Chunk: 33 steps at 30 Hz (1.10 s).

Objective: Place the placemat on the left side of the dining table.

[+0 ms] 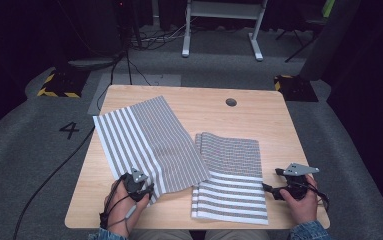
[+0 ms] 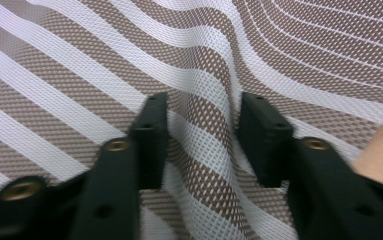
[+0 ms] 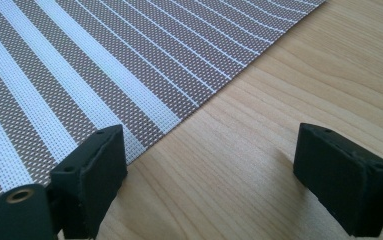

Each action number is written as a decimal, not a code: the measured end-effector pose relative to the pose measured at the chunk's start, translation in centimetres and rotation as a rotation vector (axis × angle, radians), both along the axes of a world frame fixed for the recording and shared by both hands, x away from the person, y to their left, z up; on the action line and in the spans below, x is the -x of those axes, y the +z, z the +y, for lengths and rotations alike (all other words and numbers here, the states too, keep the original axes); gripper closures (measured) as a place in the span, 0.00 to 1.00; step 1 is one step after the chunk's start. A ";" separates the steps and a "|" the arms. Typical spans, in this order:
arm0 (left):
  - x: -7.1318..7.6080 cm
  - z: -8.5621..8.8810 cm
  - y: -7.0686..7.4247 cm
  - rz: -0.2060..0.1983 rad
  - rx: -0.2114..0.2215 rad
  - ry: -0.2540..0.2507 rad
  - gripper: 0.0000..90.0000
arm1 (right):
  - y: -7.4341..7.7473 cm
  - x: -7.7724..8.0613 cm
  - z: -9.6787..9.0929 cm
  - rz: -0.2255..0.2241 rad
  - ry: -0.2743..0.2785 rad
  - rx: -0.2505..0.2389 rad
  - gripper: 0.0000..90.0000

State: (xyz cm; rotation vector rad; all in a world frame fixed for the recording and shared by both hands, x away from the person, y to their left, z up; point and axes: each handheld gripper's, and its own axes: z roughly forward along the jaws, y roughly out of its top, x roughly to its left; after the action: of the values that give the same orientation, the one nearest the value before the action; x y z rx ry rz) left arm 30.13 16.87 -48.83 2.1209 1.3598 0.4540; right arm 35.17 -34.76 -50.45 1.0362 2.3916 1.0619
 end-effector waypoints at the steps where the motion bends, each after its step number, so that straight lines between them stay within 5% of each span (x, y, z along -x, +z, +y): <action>1: -0.2 0.3 0.0 -0.005 0.004 -0.011 0.79 | 0.0 0.0 0.0 0.000 0.000 -0.001 0.15; 7: -0.3 1.5 0.9 -0.028 0.017 -0.026 0.91 | 0.0 0.0 0.0 0.000 0.000 0.000 0.15; 10: -0.1 2.5 1.7 -0.047 0.011 -0.030 0.91 | 0.0 0.0 0.0 0.000 0.000 0.000 0.15; 15: 0.6 4.8 2.5 -0.057 0.059 -0.043 0.90 | 0.0 0.0 0.0 0.000 0.000 0.000 0.15; 23: 2.2 9.5 2.7 -0.034 0.041 -0.048 0.86 | 0.0 0.0 0.0 0.000 -0.002 -0.001 0.15; 26: 2.6 11.2 2.7 -0.021 0.072 0.019 0.78 | 0.0 0.0 0.0 0.000 -0.002 -0.001 0.15; 29: 2.8 12.4 2.9 -0.077 0.026 0.123 0.57 | 0.0 0.0 0.0 0.000 -0.002 0.000 0.15; 33: 2.4 12.0 2.3 -0.067 0.124 0.256 0.42 | 0.0 0.0 0.0 0.000 -0.002 0.000 0.15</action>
State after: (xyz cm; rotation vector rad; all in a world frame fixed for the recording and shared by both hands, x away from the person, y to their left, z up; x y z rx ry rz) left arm 27.68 28.87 -46.50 1.8255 1.5853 0.5227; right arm 35.14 -34.75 -50.45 1.0380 2.3901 1.0611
